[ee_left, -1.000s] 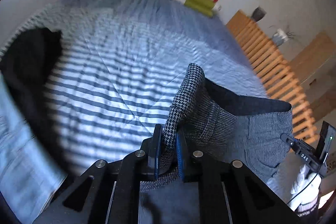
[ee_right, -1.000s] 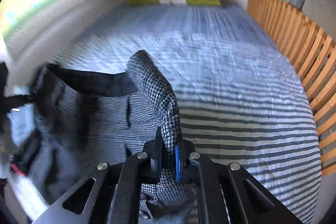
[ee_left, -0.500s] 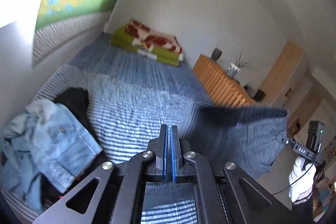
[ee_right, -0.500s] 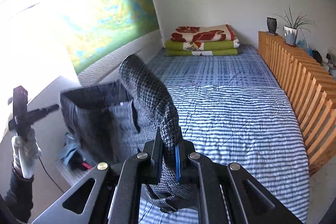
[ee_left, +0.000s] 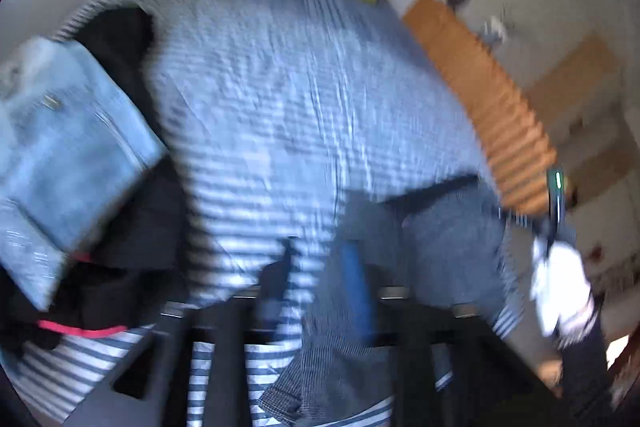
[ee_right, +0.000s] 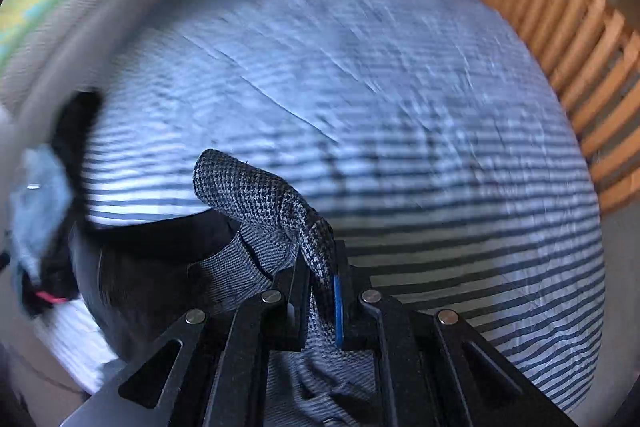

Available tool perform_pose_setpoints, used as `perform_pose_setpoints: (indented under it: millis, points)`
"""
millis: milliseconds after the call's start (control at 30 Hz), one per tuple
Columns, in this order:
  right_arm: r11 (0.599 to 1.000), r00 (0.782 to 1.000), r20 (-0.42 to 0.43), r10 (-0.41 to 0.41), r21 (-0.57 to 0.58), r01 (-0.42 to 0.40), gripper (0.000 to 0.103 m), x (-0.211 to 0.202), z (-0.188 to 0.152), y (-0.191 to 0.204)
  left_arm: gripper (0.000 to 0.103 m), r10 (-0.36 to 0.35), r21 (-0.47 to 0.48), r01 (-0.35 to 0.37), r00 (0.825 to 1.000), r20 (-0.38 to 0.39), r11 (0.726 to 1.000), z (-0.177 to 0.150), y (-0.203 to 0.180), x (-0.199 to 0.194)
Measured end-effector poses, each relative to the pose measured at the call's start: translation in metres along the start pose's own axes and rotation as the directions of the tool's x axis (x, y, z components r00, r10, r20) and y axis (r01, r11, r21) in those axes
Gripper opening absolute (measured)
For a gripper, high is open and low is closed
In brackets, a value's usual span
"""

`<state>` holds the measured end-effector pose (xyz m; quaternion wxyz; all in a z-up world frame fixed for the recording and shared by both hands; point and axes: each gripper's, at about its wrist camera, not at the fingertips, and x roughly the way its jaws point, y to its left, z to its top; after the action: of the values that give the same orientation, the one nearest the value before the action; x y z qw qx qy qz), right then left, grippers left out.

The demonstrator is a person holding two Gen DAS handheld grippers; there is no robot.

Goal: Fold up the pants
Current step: 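Regrasp the jacket edges with both grippers and pull it straight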

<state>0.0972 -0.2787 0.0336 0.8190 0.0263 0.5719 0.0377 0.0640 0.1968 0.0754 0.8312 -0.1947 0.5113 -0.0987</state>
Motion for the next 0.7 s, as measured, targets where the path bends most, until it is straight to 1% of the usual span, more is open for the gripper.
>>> perform_pose_setpoints:
  millis: [33, 67, 100, 167, 200, 233, 267, 300, 333, 367, 400, 433, 467, 500, 533, 600, 633, 667, 700]
  points:
    - [1.000, 1.000, -0.010, -0.015, 0.007, 0.015, 0.008, 0.012, -0.002, -0.008, 0.073, -0.006, 0.003, 0.006, 1.000, -0.013, 1.000, -0.006, -0.002, 0.016]
    - [1.000, 1.000, -0.021, -0.017, 0.022, 0.017, 0.008, 0.023, -0.003, -0.017, 0.078, -0.011, 0.004, 0.011, 1.000, -0.021, 1.000, -0.012, -0.001, 0.033]
    - [0.999, 0.999, -0.040, -0.008, 0.032, 0.010, 0.008, 0.034, -0.005, -0.024, 0.078, -0.007, 0.011, 0.007, 0.999, -0.051, 1.000, -0.017, -0.002, 0.055]
    - [1.000, 0.997, -0.071, 0.003, 0.029, 0.000, 0.009, 0.048, -0.006, -0.033, 0.078, 0.004, 0.026, -0.002, 0.997, -0.080, 1.000, -0.017, -0.002, 0.081]
    - [1.000, 0.997, -0.082, -0.003, 0.016, 0.004, 0.009, 0.053, -0.006, -0.034, 0.081, -0.002, 0.007, 0.003, 0.995, -0.101, 1.000, -0.015, 0.002, 0.096]
    - [1.000, 0.996, -0.086, -0.005, -0.005, 0.005, 0.012, 0.057, -0.007, -0.035, 0.083, -0.015, -0.029, 0.011, 0.991, -0.134, 1.000, -0.012, 0.009, 0.113]
    - [1.000, 0.996, -0.085, -0.003, -0.020, 0.001, 0.015, 0.057, -0.009, -0.036, 0.083, -0.013, -0.086, -0.001, 0.988, -0.156, 0.996, -0.009, 0.018, 0.129]
    - [0.999, 0.996, -0.084, -0.001, -0.032, -0.002, 0.020, 0.056, -0.009, -0.037, 0.083, -0.008, -0.118, -0.011, 0.988, -0.156, 0.993, -0.007, 0.026, 0.141]
    - [0.999, 0.997, -0.081, -0.005, -0.043, 0.002, 0.033, 0.054, -0.010, -0.038, 0.083, -0.007, -0.137, -0.014, 0.988, -0.154, 0.990, -0.004, 0.030, 0.149]
    - [0.999, 0.998, -0.066, -0.009, -0.052, 0.005, 0.047, 0.050, -0.010, -0.039, 0.082, -0.024, -0.162, -0.001, 0.989, -0.149, 0.987, -0.003, 0.033, 0.154]
    - [0.998, 0.999, -0.046, -0.009, -0.065, 0.006, 0.054, 0.047, -0.011, -0.036, 0.080, -0.071, -0.191, 0.042, 0.987, -0.147, 0.981, -0.003, 0.036, 0.162]
    - [0.995, 1.000, -0.022, -0.016, -0.101, 0.014, 0.063, 0.045, -0.012, -0.033, 0.066, -0.092, -0.201, 0.062, 0.985, -0.148, 0.978, -0.003, 0.035, 0.167]
    - [0.991, 0.999, -0.012, -0.031, -0.130, 0.029, 0.064, 0.046, -0.012, -0.028, 0.054, -0.106, -0.204, 0.075, 0.983, -0.148, 0.976, -0.005, 0.032, 0.172]
    - [0.986, 0.999, -0.005, -0.045, -0.161, 0.044, 0.064, 0.048, -0.013, -0.024, 0.025, -0.101, -0.194, 0.067, 0.980, -0.170, 0.979, -0.006, 0.027, 0.177]
    - [0.980, 0.997, 0.008, -0.072, -0.185, 0.072, 0.064, 0.052, -0.011, -0.017, 0.020, -0.093, -0.191, 0.058, 0.979, -0.180, 0.980, -0.006, 0.025, 0.182]
    - [0.975, 0.992, 0.016, -0.123, -0.182, 0.124, 0.064, 0.066, -0.005, -0.009, 0.015, -0.067, -0.182, 0.037, 0.985, -0.159, 0.983, -0.009, 0.017, 0.183]
    - [0.974, 0.990, 0.014, -0.139, -0.180, 0.139, 0.063, 0.074, -0.002, -0.006, 0.014, -0.060, -0.181, 0.033, 0.987, -0.146, 0.983, -0.010, 0.014, 0.181]
    - [0.969, 0.986, 0.014, -0.166, -0.186, 0.165, 0.060, 0.081, 0.000, -0.004, 0.013, -0.066, -0.188, 0.041, 0.989, -0.131, 0.981, -0.011, 0.012, 0.177]
    - [0.962, 0.981, 0.018, -0.195, -0.190, 0.195, 0.051, 0.087, 0.002, -0.002, 0.013, -0.073, -0.196, 0.050, 0.991, -0.112, 0.979, -0.010, 0.010, 0.168]
